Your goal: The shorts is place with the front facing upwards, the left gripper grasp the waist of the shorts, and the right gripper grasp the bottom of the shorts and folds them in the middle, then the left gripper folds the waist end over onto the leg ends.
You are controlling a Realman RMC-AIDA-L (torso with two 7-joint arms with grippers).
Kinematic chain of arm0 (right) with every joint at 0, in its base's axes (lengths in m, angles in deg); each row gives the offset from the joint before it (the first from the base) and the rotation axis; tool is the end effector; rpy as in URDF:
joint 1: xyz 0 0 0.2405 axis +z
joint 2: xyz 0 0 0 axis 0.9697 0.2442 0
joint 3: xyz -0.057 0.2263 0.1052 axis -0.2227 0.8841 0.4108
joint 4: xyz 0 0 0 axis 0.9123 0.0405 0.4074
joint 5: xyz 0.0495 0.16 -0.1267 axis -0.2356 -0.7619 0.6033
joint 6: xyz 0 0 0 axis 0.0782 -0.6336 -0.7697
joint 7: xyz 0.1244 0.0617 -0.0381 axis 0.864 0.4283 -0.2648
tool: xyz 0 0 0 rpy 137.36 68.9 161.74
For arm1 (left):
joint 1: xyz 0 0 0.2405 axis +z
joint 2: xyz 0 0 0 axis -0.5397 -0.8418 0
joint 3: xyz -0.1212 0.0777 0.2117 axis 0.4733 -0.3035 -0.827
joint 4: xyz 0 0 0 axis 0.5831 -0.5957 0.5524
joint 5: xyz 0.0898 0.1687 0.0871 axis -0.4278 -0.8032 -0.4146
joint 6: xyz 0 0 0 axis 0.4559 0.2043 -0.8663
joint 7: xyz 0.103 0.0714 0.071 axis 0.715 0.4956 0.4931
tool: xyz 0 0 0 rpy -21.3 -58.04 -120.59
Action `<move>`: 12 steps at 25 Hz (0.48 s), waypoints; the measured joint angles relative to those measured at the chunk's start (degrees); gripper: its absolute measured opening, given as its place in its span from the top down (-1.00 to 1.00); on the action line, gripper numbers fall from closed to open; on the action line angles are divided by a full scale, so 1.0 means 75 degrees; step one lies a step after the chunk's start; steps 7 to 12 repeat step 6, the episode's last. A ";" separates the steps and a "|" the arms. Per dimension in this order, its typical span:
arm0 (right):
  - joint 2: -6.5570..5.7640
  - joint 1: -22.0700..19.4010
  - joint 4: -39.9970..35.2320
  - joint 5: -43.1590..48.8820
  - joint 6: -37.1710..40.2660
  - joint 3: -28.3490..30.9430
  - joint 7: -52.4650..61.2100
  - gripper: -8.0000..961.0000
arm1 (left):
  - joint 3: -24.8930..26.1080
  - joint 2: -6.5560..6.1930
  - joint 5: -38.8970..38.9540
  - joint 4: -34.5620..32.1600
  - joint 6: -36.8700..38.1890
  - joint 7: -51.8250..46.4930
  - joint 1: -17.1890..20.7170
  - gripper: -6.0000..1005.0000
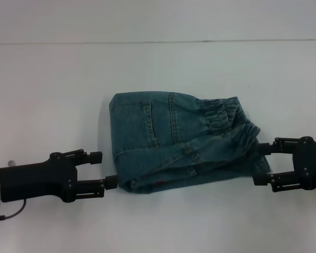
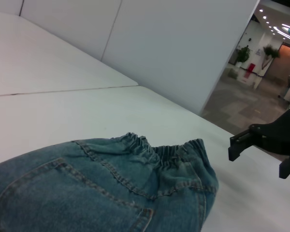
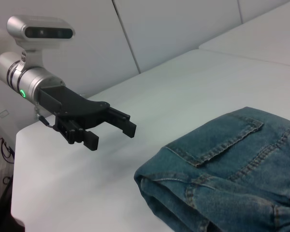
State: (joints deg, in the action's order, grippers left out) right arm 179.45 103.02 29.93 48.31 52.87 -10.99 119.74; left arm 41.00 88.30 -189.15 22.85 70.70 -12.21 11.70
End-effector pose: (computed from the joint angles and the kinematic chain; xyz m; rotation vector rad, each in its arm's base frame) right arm 0.2980 0.2969 0.0326 -2.8602 0.7278 0.5574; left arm -0.2908 0.2760 -0.0052 -2.7270 -0.8519 -0.6949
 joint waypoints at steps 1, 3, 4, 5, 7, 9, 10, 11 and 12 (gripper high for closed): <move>-0.0001 -0.0004 0.0000 0.0003 0.0000 -0.0003 0.0000 -0.88 | -0.0002 0.0000 -0.0001 0.0000 0.0019 -0.0004 -0.0008 -0.70; -0.0003 -0.0022 0.0000 0.0003 0.0000 -0.0008 0.0001 -0.87 | -0.0004 -0.0002 -0.0004 -0.0002 0.0088 -0.0012 -0.0024 -0.70; -0.0005 -0.0030 -0.0001 0.0003 0.0000 -0.0009 0.0002 -0.87 | -0.0004 -0.0006 -0.0005 -0.0007 0.0134 -0.0015 -0.0034 -0.70; -0.0008 -0.0040 0.0000 0.0003 0.0000 -0.0010 0.0002 -0.87 | -0.0004 -0.0010 -0.0006 -0.0014 0.0186 -0.0018 -0.0043 -0.70; -0.0012 -0.0047 0.0000 0.0003 0.0000 -0.0011 0.0002 -0.87 | -0.0004 -0.0013 -0.0007 -0.0019 0.0209 -0.0021 -0.0051 -0.70; -0.0012 -0.0047 0.0000 0.0003 0.0000 -0.0011 0.0002 -0.87 | -0.0004 -0.0013 -0.0007 -0.0019 0.0209 -0.0021 -0.0051 -0.70; -0.0012 -0.0047 0.0000 0.0003 0.0000 -0.0011 0.0002 -0.87 | -0.0004 -0.0013 -0.0007 -0.0019 0.0209 -0.0021 -0.0051 -0.70; -0.0012 -0.0047 0.0000 0.0003 0.0000 -0.0011 0.0002 -0.87 | -0.0004 -0.0013 -0.0007 -0.0019 0.0209 -0.0021 -0.0051 -0.70; -0.0012 -0.0047 0.0000 0.0003 0.0000 -0.0011 0.0002 -0.87 | -0.0004 -0.0013 -0.0007 -0.0019 0.0209 -0.0021 -0.0051 -0.70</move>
